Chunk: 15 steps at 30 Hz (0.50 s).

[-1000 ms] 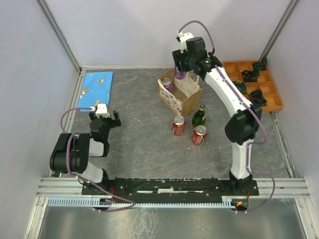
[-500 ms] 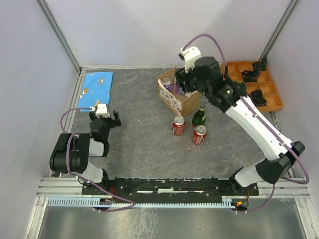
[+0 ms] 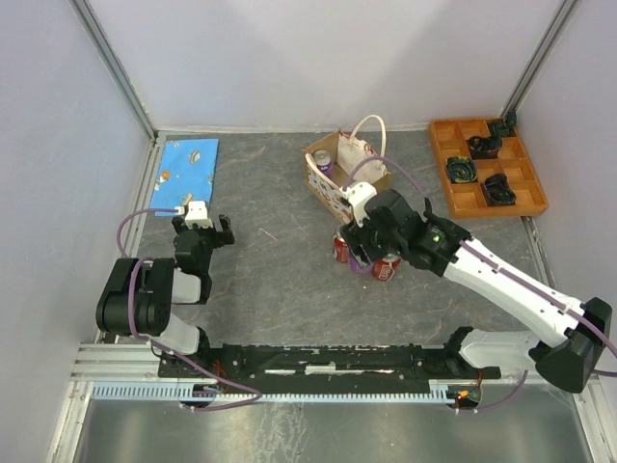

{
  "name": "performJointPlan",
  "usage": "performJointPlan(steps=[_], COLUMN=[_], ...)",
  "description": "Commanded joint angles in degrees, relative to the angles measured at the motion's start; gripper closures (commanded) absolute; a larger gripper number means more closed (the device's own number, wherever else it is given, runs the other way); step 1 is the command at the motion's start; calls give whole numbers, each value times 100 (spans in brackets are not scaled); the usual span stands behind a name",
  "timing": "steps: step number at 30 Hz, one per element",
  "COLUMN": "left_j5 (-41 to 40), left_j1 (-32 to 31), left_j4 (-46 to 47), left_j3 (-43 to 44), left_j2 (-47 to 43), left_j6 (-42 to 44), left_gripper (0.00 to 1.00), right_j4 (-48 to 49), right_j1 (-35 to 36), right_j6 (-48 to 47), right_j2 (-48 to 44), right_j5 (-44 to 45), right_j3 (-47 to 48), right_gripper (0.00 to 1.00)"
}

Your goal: Take the beverage out of the canvas bag

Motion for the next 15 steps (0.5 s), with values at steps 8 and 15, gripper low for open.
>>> performJointPlan(steps=[8, 15], left_j5=[16, 19], left_j1=[14, 17], left_j4=[182, 185], left_j3=[115, 115], left_j2=[-16, -19], left_j6=[-56, -56], left_gripper=[1, 1], right_j4=[2249, 2597], right_j1=[31, 27], right_j6=[-323, -423], right_j2=[-648, -436], right_j5=[-1130, -1358], right_j3=[-1449, -1672], right_gripper=[100, 100])
